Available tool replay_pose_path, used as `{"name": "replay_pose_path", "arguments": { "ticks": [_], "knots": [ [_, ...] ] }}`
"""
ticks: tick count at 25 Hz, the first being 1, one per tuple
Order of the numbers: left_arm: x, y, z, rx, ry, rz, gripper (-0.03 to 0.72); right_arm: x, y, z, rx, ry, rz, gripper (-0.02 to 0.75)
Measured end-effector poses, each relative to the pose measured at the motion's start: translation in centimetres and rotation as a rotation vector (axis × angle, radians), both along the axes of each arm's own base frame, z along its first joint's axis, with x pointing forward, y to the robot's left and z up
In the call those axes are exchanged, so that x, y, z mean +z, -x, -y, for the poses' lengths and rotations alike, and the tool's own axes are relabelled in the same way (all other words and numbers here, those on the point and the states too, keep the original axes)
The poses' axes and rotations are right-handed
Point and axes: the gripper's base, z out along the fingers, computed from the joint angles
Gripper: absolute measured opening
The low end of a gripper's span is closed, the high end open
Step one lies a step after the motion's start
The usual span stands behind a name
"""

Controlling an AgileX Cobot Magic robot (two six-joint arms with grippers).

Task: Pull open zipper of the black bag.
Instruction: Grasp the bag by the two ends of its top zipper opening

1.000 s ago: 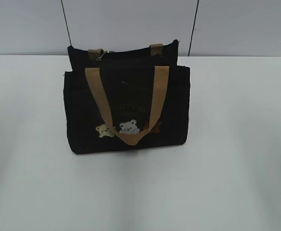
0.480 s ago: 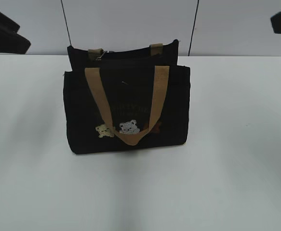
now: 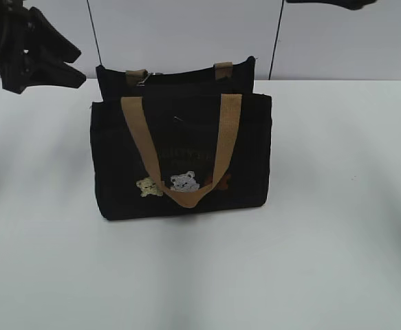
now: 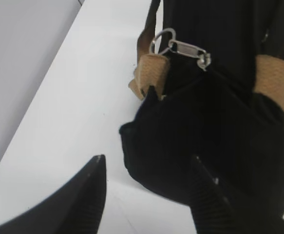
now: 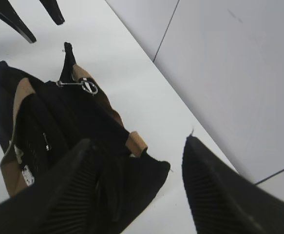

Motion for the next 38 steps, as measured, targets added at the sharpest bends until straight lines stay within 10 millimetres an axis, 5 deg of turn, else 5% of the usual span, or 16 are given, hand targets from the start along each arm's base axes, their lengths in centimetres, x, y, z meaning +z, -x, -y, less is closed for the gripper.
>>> {"name": "replay_pose_path", "arguments": {
  "ticks": [5,13,20,25,38],
  "knots": [
    [-0.7,-2.6,0.4,-0.033,0.019,-0.005,0.406,-1.0,-2.9,-2.8,0.049,0.015,0.002,0.407],
    [-2.3,-4.2,1.0,-0.1,0.048,-0.071,0.406,-3.1,-6.4,-7.4,0.265,0.204,0.181,0.403],
    [-2.7,-4.3,1.1,-0.112,0.057,-0.085,0.396,-5.1,-8.6,-8.7,0.293,0.237,0.186,0.4],
    [-2.6,-4.2,1.2,-0.114,0.064,-0.088,0.331,-6.3,-9.2,-8.9,0.298,0.247,0.163,0.399],
    [-3.5,-4.6,1.5,-0.113,0.065,-0.106,0.254,-5.8,-8.6,-10.5,0.347,0.227,0.241,0.399]
  ]
}}
